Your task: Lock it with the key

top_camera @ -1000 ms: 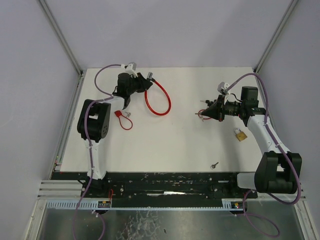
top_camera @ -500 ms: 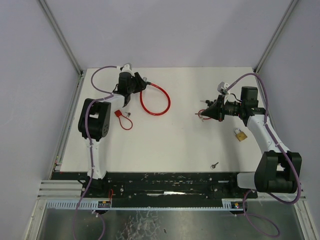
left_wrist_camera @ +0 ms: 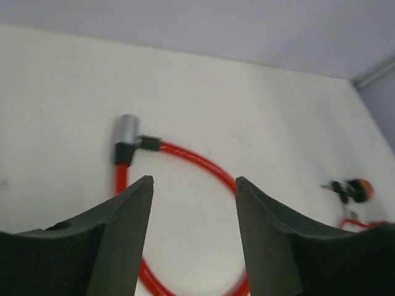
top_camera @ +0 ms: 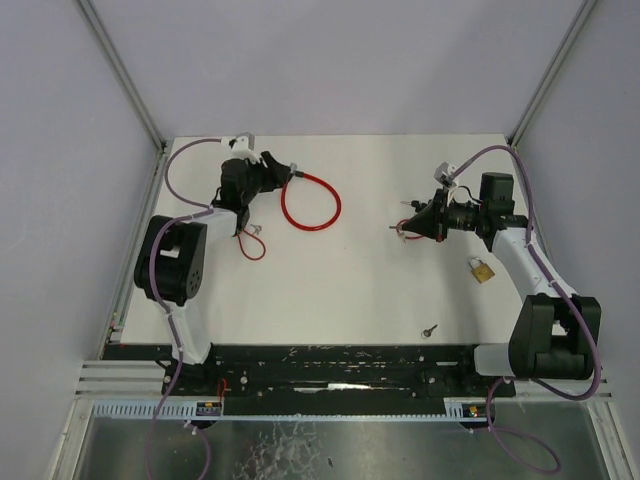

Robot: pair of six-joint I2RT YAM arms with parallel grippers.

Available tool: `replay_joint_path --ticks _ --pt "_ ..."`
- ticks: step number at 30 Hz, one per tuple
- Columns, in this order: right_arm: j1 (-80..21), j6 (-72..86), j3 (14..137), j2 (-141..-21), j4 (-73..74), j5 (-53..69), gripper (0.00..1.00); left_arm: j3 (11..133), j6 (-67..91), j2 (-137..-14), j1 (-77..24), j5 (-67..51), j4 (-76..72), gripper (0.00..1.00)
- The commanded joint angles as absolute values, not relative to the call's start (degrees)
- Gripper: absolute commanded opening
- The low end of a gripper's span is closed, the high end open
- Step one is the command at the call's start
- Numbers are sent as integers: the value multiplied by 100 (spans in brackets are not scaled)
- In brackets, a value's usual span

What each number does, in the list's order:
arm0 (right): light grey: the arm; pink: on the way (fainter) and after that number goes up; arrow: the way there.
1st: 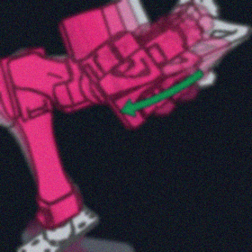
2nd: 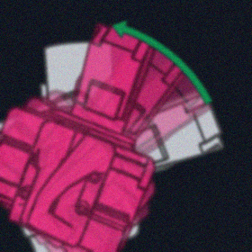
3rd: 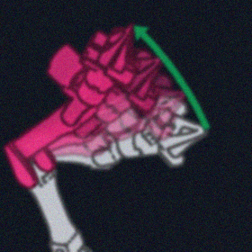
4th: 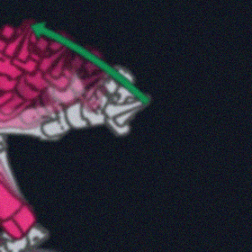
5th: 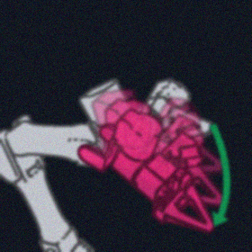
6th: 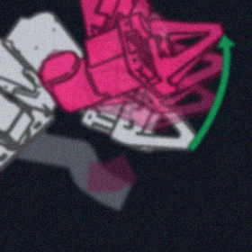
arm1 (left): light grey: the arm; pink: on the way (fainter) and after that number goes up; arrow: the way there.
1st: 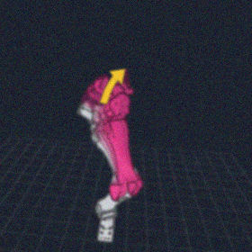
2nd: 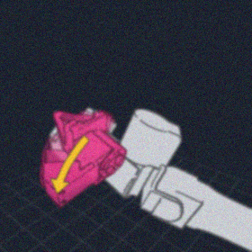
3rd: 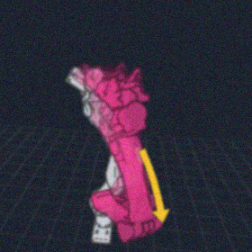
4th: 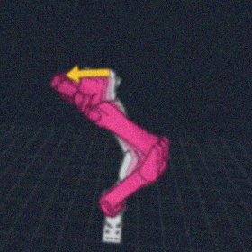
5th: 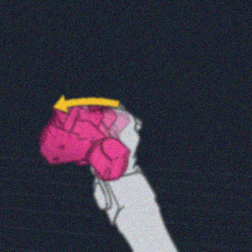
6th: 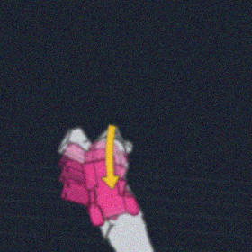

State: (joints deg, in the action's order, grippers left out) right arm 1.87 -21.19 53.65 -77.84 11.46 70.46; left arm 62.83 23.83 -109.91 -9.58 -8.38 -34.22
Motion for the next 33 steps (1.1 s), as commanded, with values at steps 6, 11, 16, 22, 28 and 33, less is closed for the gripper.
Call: replay_joint_path --ticks 6,11,16,22,28,33 --pt "169 -900 5252 -7871 126 7155 0 5397 2740 -10695 -1675 -4072 -8846 60" --pt "382 -579 5271 -7682 -45 7239 0 5917 2519 -11288 -2355 -5359 -9196 61" --pt "510 -274 5178 -7488 -351 7242 0 5613 1237 -11428 -3110 -5624 -9193 62" --pt "562 27 5084 -7359 -681 7379 0 5702 1140 -11750 -3467 -4958 -9196 61" --pt "558 385 4962 -7339 -1126 7493 0 5893 962 -12040 -3729 -4704 -9194 56" --pt "562 688 4837 -7339 -1511 7597 0 6196 1303 -12369 -3808 -4287 -9204 50"
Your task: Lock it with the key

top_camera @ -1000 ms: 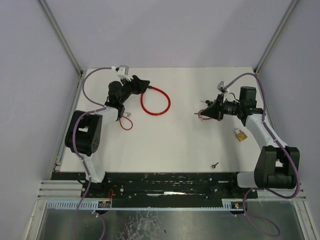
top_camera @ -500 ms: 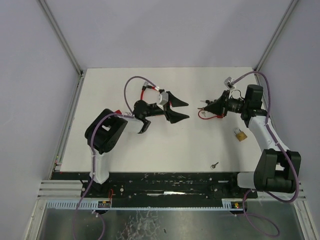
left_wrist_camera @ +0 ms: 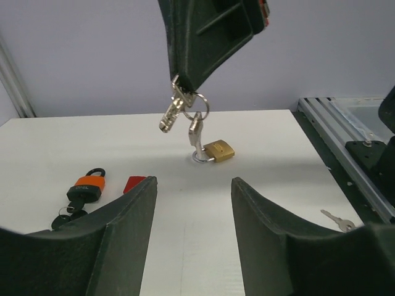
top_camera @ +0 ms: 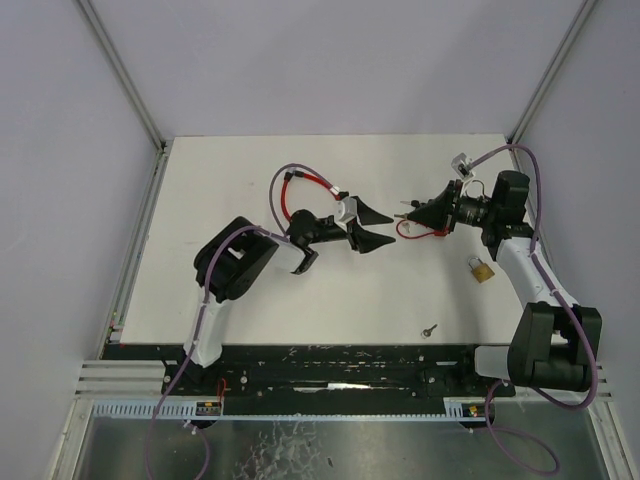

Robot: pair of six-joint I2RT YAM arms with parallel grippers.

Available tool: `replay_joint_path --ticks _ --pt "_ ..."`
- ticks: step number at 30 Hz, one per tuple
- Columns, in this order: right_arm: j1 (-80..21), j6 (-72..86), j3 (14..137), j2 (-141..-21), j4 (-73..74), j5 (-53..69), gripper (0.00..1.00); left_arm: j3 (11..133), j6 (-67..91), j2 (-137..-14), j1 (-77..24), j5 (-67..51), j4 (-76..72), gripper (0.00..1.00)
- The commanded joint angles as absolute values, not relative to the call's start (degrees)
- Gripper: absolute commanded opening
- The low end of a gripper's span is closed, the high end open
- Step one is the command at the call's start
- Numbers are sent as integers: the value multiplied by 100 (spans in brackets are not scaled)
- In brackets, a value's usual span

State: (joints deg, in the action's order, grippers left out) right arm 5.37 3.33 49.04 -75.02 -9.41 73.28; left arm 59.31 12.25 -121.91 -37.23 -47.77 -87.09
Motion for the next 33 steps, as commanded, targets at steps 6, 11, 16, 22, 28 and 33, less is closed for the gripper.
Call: replay_joint_path --ticks 6,11,16,22,28,33 --pt "554 803 4775 -7399 -1669 7611 0 6301 1298 -12500 -3982 -3972 -9203 47" --pt "509 834 4747 -7424 -1723 7623 0 6420 1393 -12621 -4090 -3781 -9202 40" --pt "492 820 4737 -7474 -1724 7611 0 6473 1372 -12650 -4216 -3834 -9209 37" --pt "468 809 4724 -7506 -1723 7603 0 6511 1389 -12654 -4275 -3944 -9207 34" --pt "416 783 4712 -7567 -1707 7603 0 6513 1408 -12656 -4296 -3873 -9211 29" --pt "404 728 4728 -7568 -1648 7594 0 6501 1360 -12652 -4290 -3907 -9215 9"
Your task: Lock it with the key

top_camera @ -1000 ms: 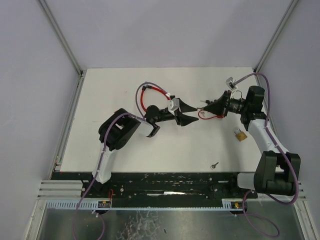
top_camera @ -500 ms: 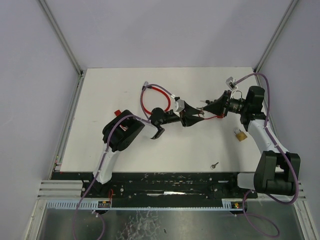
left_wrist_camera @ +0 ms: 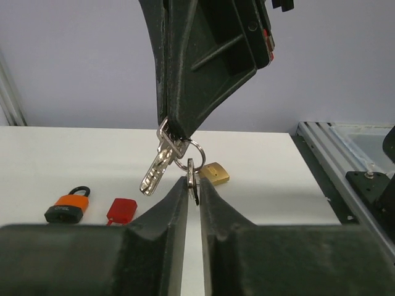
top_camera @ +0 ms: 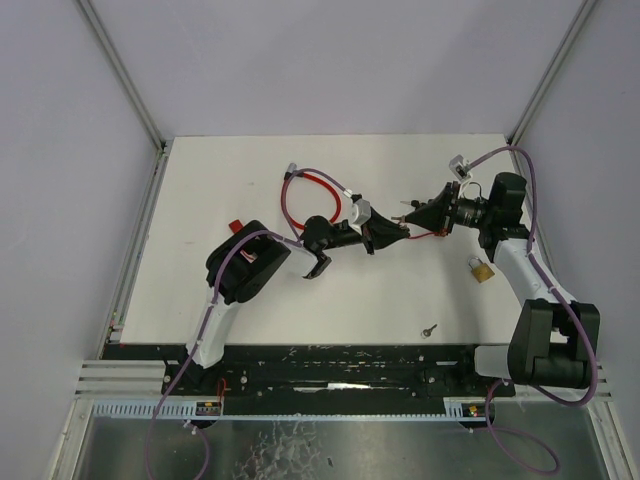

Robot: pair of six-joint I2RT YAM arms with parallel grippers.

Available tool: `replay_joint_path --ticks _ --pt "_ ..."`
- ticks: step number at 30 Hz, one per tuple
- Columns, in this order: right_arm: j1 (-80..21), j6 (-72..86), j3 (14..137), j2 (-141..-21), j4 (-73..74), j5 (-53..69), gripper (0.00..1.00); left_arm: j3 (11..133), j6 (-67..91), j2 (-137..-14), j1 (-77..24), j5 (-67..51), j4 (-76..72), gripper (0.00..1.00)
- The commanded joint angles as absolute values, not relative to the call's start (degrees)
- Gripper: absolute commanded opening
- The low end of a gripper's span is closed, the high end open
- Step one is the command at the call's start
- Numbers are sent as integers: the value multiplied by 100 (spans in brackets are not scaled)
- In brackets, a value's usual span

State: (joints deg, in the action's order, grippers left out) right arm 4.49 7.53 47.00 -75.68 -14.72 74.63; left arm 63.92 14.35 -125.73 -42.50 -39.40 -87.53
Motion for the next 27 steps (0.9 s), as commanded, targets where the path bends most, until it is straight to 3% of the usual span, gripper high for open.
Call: replay_joint_path --ticks 1,3,8,13,15,19,22,27 --pt "404 700 4736 -7560 -1629 7589 0 6494 1329 -12643 -4295 -3942 -9211 7" --pt "404 627 4750 -7546 -1548 7570 0 6468 1274 -12631 -4294 -4008 -9211 0" --pt "404 192 4823 -7453 -1150 7396 1 6352 1025 -12541 -4258 -4303 -9211 0" --pt "428 -1012 5056 -7231 -189 7028 45 6391 1460 -12497 -3941 -4622 -9134 0" --pt "466 -1441 5156 -7151 213 6735 53 6379 1780 -12470 -3767 -4739 -9062 0" --pt "659 -1649 5191 -6949 364 6349 56 5902 1957 -12067 -3573 -4543 -8317 0" --pt "752 -1754 5197 -6705 417 6336 56 5436 1810 -11247 -3477 -3904 -6825 0" --pt "756 -1713 5189 -6363 558 6582 54 6013 1492 -10391 -3441 -2069 -2388 0"
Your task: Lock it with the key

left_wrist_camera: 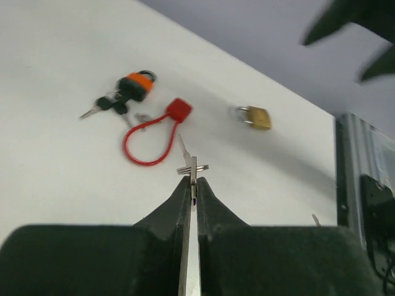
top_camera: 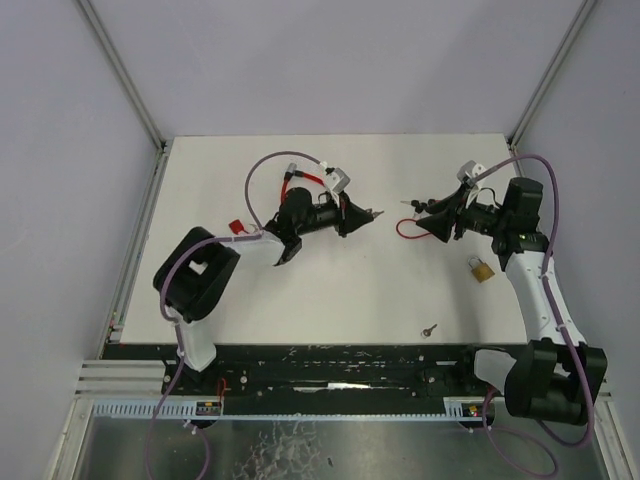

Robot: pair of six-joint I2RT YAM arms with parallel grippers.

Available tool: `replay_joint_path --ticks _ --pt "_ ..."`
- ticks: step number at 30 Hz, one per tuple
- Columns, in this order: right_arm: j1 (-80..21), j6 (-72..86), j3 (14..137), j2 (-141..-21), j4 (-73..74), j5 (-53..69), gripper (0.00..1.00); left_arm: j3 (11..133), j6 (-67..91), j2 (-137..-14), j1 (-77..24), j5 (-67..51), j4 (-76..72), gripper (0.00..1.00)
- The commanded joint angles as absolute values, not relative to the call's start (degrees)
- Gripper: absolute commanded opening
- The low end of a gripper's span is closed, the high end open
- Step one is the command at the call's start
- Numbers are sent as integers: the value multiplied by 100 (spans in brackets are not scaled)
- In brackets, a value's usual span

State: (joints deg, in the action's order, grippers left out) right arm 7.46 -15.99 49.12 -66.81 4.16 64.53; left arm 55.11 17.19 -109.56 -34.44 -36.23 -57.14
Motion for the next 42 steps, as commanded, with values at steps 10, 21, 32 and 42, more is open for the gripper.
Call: replay_joint_path --ticks 10,21,32,42 --pt "756 -1809 4537 -5492 629 6191 59 7017 1617 -10497 -2902 -304 57 0" --pt "759 -2001 4523 -5633 771 6082 59 8057 1610 -11511 -2382 347 974 4" --pt "765 -2254 4615 -5654 1036 5982 59 7770 1552 -10460 -2247 354 599 45" --pt "897 -2632 4881 -5657 1533 5844 61 5745 941 -7502 -2986 -439 -1687 58"
